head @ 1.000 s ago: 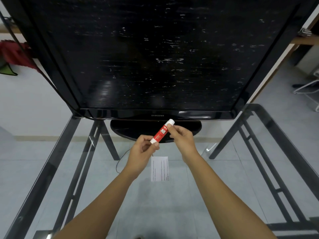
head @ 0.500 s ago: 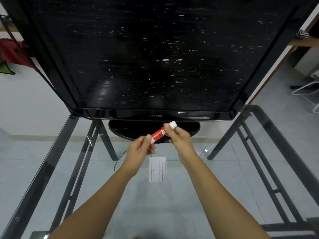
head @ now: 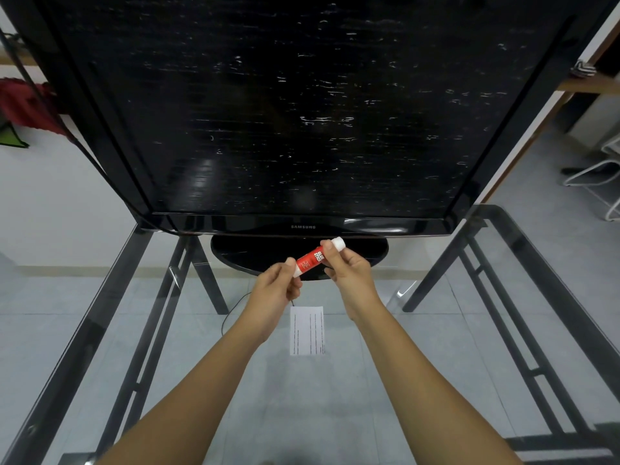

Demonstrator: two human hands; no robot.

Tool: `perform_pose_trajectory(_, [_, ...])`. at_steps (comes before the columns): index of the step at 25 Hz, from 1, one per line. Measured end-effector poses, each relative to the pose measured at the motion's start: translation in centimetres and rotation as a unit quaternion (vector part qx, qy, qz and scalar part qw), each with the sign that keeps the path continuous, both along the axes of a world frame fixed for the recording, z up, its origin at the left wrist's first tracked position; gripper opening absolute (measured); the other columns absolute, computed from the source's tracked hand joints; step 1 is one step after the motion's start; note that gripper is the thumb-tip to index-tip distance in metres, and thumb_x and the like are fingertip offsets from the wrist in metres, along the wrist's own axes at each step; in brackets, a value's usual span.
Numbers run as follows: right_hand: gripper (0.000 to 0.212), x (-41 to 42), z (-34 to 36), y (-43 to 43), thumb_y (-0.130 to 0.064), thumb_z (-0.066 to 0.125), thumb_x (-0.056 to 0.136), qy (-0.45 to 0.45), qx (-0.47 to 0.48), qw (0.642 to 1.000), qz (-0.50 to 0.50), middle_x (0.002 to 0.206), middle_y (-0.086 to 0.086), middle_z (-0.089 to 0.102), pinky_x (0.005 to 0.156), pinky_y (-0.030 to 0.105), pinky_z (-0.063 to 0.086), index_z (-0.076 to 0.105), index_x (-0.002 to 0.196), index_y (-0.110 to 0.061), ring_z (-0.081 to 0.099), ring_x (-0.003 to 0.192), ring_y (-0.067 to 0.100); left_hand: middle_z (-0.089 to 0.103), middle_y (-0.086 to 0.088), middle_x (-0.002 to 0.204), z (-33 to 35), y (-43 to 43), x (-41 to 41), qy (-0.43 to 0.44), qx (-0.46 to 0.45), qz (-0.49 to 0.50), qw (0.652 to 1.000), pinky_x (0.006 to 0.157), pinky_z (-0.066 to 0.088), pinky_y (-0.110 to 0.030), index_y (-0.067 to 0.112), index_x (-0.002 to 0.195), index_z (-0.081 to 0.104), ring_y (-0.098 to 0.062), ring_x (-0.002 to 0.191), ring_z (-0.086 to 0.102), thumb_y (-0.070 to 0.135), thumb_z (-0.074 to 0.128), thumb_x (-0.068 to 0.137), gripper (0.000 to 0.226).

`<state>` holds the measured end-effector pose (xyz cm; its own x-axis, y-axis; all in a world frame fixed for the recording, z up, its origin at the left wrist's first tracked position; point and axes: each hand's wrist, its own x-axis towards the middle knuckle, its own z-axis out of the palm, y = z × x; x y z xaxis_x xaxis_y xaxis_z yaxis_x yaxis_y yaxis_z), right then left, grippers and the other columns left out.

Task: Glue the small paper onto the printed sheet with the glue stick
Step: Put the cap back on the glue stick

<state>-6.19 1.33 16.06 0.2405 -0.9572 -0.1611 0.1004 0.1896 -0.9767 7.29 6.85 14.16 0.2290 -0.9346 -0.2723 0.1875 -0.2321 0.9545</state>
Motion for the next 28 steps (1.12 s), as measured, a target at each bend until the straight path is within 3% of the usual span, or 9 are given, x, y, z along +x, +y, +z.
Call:
perform_pose_trajectory(4, [0.024, 0.2, -0.3, 0.2, -0.041, 0.063, 0.082, -0.011, -0.013, 1.0, 0.009, 0.086, -0.009, 0.069, 0.076, 0.017, 0.048, 0.07, 0.091, -0.019, 0.064, 0.095, 0.006, 0.05, 0.003, 0.049, 1.3, -0.8, 0.0, 0.088, 0.174, -0.015, 0.981, 0.045, 0.037, -0.019, 0.011, 0.073, 0.059, -0.007, 0.041, 0.041, 0.054, 0.043, 0.09, 0.049])
perform_pose_trajectory(7, [0.028, 0.2, -0.2, 0.0, -0.039, 0.064, 0.083, -0.038, -0.013, 0.999, -0.014, 0.085, -0.008, 0.069, 0.075, 0.013, 0.05, 0.07, 0.095, -0.015, 0.065, 0.094, 0.005, 0.063, 0.0, 0.065, 0.7, -0.4, -0.3, 0.101, 0.057, 0.004, 0.993, 0.063, 0.049, -0.022, 0.013, 0.096, 0.062, -0.011, 0.06, 0.06, 0.049, 0.048, 0.089, 0.039])
perform_pose_trajectory(10, [0.032, 0.0, -0.1, -0.2, -0.037, 0.063, 0.083, -0.056, -0.022, 0.998, -0.026, 0.08, -0.007, 0.066, 0.076, 0.013, 0.05, 0.069, 0.095, -0.008, 0.065, 0.09, 0.005, 0.066, 0.003, 0.075, 0.5, 0.4, -0.4, 0.04, -0.077, -0.022, 0.996, 0.071, 0.05, -0.02, 0.017, 0.097, 0.062, -0.012, 0.076, 0.063, 0.044, 0.057, 0.082, 0.031])
perform_pose_trajectory(13, [0.031, 0.0, 0.0, -0.3, -0.035, 0.063, 0.084, -0.065, -0.026, 0.997, -0.025, 0.079, -0.004, 0.064, 0.077, 0.014, 0.05, 0.067, 0.094, -0.005, 0.064, 0.088, 0.006, 0.057, 0.005, 0.059, 0.9, 0.1, -0.6, -0.02, -0.022, -0.019, 0.999, 0.058, 0.046, -0.019, 0.012, 0.089, 0.062, -0.005, 0.055, 0.053, 0.054, 0.046, 0.086, 0.045])
perform_pose_trajectory(17, [0.024, 0.2, 0.2, -0.1, -0.035, 0.065, 0.083, -0.066, -0.031, 0.997, -0.027, 0.079, -0.003, 0.064, 0.075, 0.012, 0.049, 0.068, 0.087, -0.011, 0.064, 0.087, 0.006, 0.051, 0.001, 0.053, 2.2, -0.4, -0.9, 0.131, 0.112, -0.006, 0.985, 0.05, 0.04, -0.02, 0.012, 0.076, 0.06, -0.008, 0.045, 0.045, 0.051, 0.044, 0.091, 0.044])
perform_pose_trajectory(19, [0.023, 0.0, 0.1, -0.2, -0.035, 0.065, 0.083, -0.07, -0.034, 0.996, -0.035, 0.079, -0.002, 0.063, 0.076, 0.013, 0.049, 0.068, 0.085, -0.012, 0.063, 0.086, 0.006, 0.061, 0.0, 0.066, 1.6, -0.2, -1.0, 0.131, 0.027, 0.011, 0.991, 0.063, 0.047, -0.021, 0.017, 0.093, 0.062, -0.01, 0.059, 0.057, 0.045, 0.049, 0.09, 0.031])
perform_pose_trajectory(22, [0.023, -0.1, 0.1, -0.3, -0.035, 0.063, 0.084, -0.08, -0.034, 0.996, -0.031, 0.078, -0.003, 0.064, 0.077, 0.014, 0.049, 0.067, 0.085, -0.013, 0.064, 0.087, 0.007, 0.066, 0.008, 0.074, 1.1, 0.2, -1.1, -0.026, -0.084, -0.001, 0.996, 0.065, 0.05, -0.017, 0.024, 0.099, 0.061, -0.006, 0.07, 0.063, 0.043, 0.055, 0.085, 0.024])
perform_pose_trajectory(24, [0.024, 0.0, 0.1, -0.3, -0.036, 0.063, 0.084, -0.076, -0.038, 0.996, -0.023, 0.079, -0.004, 0.065, 0.077, 0.013, 0.049, 0.068, 0.088, -0.012, 0.064, 0.089, 0.007, 0.059, 0.007, 0.06, 1.3, -0.2, -1.1, -0.01, -0.045, 0.005, 0.999, 0.055, 0.046, -0.015, 0.018, 0.092, 0.062, -0.006, 0.056, 0.055, 0.049, 0.049, 0.086, 0.033])
perform_pose_trajectory(28, [0.025, 0.2, 0.2, -0.2, -0.035, 0.065, 0.082, -0.063, -0.036, 0.997, -0.013, 0.077, -0.01, 0.067, 0.079, 0.016, 0.05, 0.07, 0.091, -0.012, 0.064, 0.089, 0.006, 0.044, 0.003, 0.045, 2.8, -0.7, 0.4, 0.192, 0.178, -0.056, 0.964, 0.035, 0.033, -0.016, 0.012, 0.065, 0.057, -0.006, 0.035, 0.035, 0.052, 0.047, 0.089, 0.048])
